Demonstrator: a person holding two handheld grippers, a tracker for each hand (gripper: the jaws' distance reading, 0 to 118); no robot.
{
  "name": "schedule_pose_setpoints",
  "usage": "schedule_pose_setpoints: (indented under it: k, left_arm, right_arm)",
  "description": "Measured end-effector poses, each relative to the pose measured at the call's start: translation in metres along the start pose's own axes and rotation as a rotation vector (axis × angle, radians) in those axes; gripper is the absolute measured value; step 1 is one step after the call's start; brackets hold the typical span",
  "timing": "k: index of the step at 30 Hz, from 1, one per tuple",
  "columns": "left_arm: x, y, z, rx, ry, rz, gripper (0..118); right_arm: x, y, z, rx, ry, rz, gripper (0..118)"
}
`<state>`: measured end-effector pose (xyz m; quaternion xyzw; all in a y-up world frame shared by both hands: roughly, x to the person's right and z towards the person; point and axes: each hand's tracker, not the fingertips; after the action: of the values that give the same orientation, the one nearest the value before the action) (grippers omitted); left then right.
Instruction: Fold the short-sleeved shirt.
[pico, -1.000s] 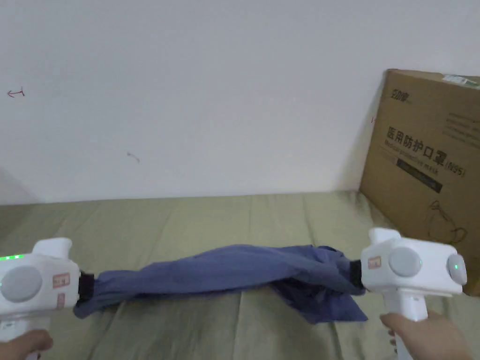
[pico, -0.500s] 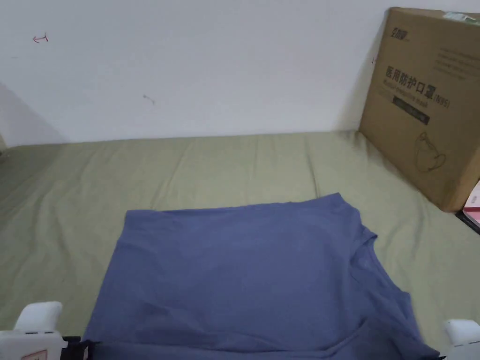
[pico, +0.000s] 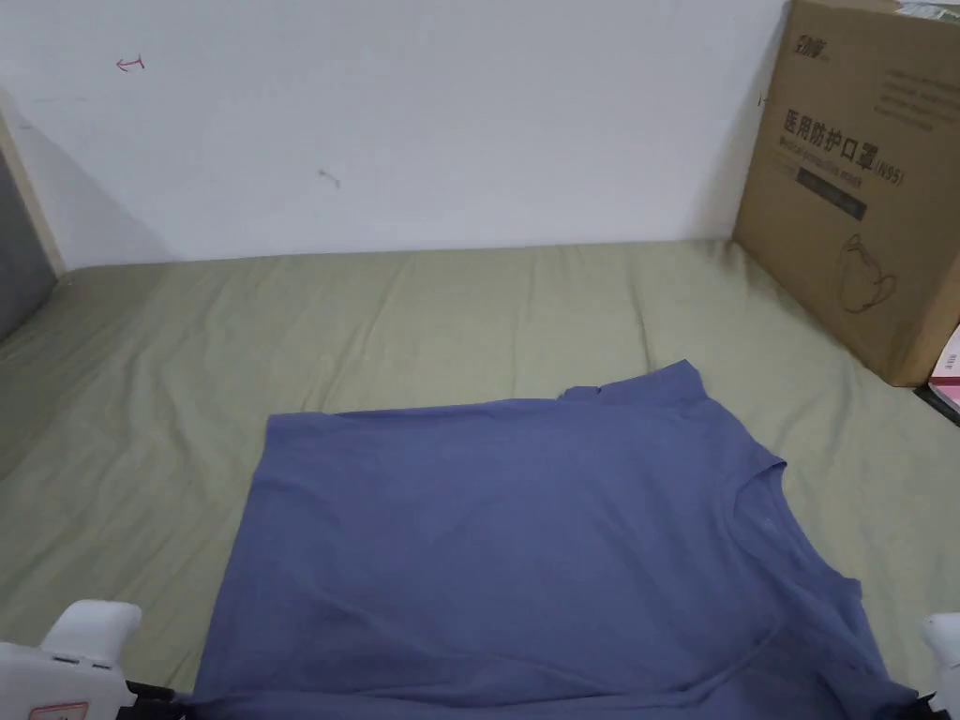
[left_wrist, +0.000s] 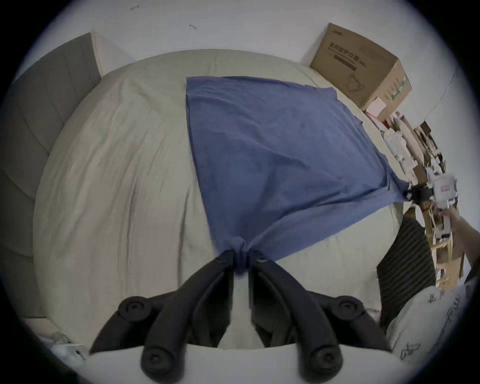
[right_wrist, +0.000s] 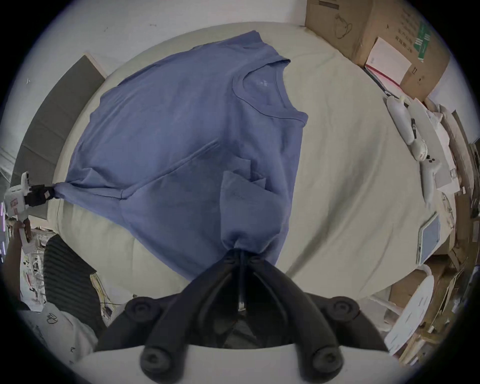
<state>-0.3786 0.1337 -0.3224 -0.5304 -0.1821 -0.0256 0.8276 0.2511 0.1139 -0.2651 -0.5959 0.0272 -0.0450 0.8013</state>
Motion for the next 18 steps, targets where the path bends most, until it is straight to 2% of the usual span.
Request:
schedule_pose_setpoints:
  k: [2, 3, 4, 5, 6, 7, 12, 13, 16, 18]
  left_arm:
    - [-0.006, -0.004, 0.004, 0.010, 0.016, 0.006, 25]
    - [-0.010, -0.006, 0.007, 0.004, 0.022, 0.011, 33]
    - [-0.014, -0.009, 0.011, 0.010, 0.023, 0.021, 45]
    - [-0.018, -0.011, 0.015, 0.023, 0.021, 0.053, 72]
    - [-0.023, -0.013, 0.017, 0.033, 0.004, 0.100, 92]
    - [-0.025, -0.014, 0.020, 0.043, -0.014, 0.126, 102]
    - [-0.013, -0.014, 0.041, 0.111, -0.116, 0.196, 102]
    - [-0.010, -0.011, 0.047, 0.126, -0.083, 0.166, 102]
    - [0.017, 0.000, 0.071, 0.265, -0.105, 0.139, 102]
    - [0.037, 0.010, 0.087, 0.382, -0.099, 0.133, 93]
  right_arm:
    - [0.000, 0.001, 0.003, 0.001, -0.002, -0.001, 3]
    - [-0.007, -0.002, 0.011, 0.000, -0.002, -0.008, 11]
    - [-0.007, -0.002, 0.013, -0.001, 0.001, -0.025, 32]
    - [-0.008, -0.001, 0.014, -0.008, 0.002, -0.042, 75]
    - [-0.008, -0.002, 0.014, -0.014, 0.000, -0.054, 98]
    - [-0.011, -0.004, 0.015, -0.014, -0.002, -0.062, 104]
    - [-0.034, -0.003, 0.034, 0.067, 0.030, -0.073, 104]
    - [-0.041, -0.002, 0.042, 0.113, 0.047, -0.066, 104]
    - [-0.068, 0.002, 0.076, 0.342, 0.068, -0.007, 104]
    - [-0.089, -0.001, 0.101, 0.542, 0.121, 0.024, 102]
